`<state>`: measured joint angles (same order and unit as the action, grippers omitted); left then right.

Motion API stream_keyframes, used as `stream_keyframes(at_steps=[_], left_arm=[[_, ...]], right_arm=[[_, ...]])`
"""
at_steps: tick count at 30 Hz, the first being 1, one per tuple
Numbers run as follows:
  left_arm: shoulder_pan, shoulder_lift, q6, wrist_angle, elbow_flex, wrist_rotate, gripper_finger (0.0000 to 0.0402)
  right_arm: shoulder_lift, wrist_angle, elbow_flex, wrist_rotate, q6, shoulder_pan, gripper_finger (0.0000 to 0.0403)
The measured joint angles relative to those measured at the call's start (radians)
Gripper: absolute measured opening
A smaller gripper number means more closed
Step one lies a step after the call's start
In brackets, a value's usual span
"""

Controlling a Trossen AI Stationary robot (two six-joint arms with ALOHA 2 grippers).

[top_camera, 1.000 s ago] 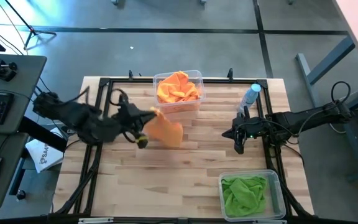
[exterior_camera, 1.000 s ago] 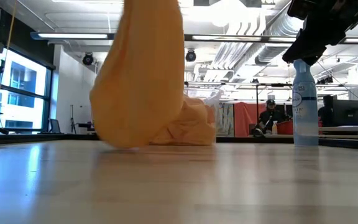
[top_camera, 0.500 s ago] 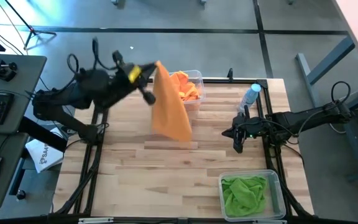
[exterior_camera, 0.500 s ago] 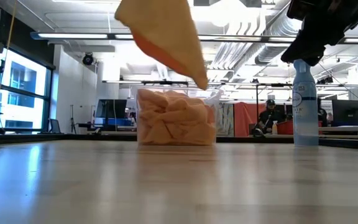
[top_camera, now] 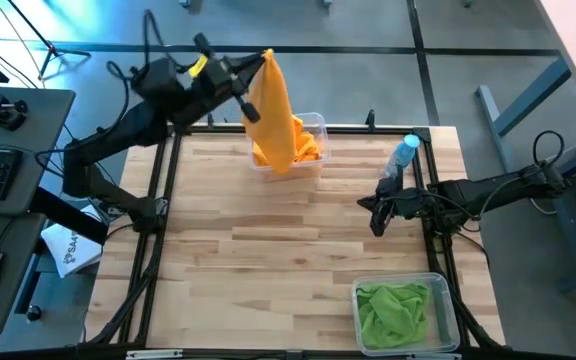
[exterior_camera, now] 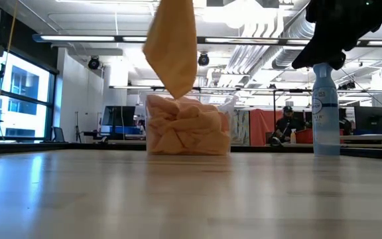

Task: Sort microfiber towel by color & place in baskets
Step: Put the orange microfiber towel into the top transparent bin

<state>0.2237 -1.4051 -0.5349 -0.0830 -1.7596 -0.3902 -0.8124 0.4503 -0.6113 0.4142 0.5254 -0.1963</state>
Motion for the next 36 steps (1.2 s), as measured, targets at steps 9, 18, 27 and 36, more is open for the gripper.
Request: stream_keyframes(at_steps=[9,18,27,36], left_arm=[[0.165,-0.12,0.021,-0.014,0.0,0.201,0.0],[0.261,-0.168,-0.084,0.116,0.002,0.129,0.0],[0.319,-0.118,-0.046,0.182,0.001,0.214,0.0],[0.317,-0.13,0.137,0.03,0.001,0.384,0.0]], right_arm=[[0.0,0.0,0.0,0.139,0.078,0.0,0.0],[0.0,0.001,0.0,0.181,0.192,0.0,0.0],[0.0,0.001,0.0,0.249,0.237,0.0,0.0],[0.0,0.002,0.0,0.281,0.239,0.0,0.0]])
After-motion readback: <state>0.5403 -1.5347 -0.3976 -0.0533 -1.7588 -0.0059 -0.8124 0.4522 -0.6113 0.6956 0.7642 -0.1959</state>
